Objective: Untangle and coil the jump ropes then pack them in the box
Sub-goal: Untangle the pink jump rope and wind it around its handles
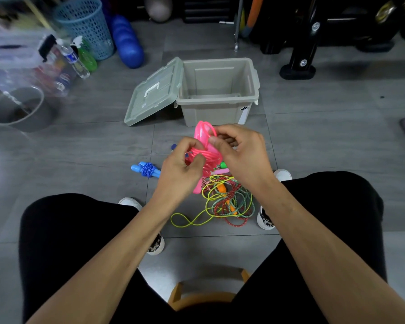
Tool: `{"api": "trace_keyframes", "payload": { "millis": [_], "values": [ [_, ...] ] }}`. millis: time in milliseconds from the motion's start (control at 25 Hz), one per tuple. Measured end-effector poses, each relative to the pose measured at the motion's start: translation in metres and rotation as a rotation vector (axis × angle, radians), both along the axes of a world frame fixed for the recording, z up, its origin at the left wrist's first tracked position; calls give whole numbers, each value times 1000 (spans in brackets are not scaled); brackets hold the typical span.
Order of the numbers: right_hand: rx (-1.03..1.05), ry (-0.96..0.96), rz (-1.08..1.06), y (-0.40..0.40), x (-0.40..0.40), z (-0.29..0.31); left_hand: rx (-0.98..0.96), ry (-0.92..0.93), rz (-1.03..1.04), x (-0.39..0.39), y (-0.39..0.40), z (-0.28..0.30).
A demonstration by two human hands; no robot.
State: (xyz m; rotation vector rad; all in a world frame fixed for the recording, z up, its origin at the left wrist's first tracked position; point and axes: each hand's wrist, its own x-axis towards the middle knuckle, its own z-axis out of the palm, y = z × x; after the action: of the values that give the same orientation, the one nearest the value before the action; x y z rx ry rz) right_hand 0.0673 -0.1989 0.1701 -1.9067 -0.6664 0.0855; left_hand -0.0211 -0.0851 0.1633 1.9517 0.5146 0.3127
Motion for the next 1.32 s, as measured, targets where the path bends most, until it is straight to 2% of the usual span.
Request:
{"api": "trace_keyframes", "payload": {
  "millis": [200, 400, 560, 720, 1000, 1040, 1200, 1320],
  "values": [
    [-40, 2, 35, -1, -2, -5, 65, 202, -149, -1, 9, -3],
    [7, 41, -2, -1, -5, -11, -17, 188, -130, -2, 14, -1],
    [6, -22, -22, 2, -5, -12, -23, 159, -95, 1, 15, 2],
    [31, 91, 4, 3, 1, -16, -9, 190, -138, 1, 15, 1],
    [19, -63, -3, 4, -1, -17, 126, 264, -237, 10, 30, 11],
    [14, -83, 1, 4, -1, -17, 183, 283, -273, 12, 32, 14],
    [-24, -82, 24, 4, -1, -18, 662, 354, -458, 17, 29, 26],
    [-28, -31, 25, 3, 2, -19, 752, 288, -492, 9, 24, 19]
  ]
}}
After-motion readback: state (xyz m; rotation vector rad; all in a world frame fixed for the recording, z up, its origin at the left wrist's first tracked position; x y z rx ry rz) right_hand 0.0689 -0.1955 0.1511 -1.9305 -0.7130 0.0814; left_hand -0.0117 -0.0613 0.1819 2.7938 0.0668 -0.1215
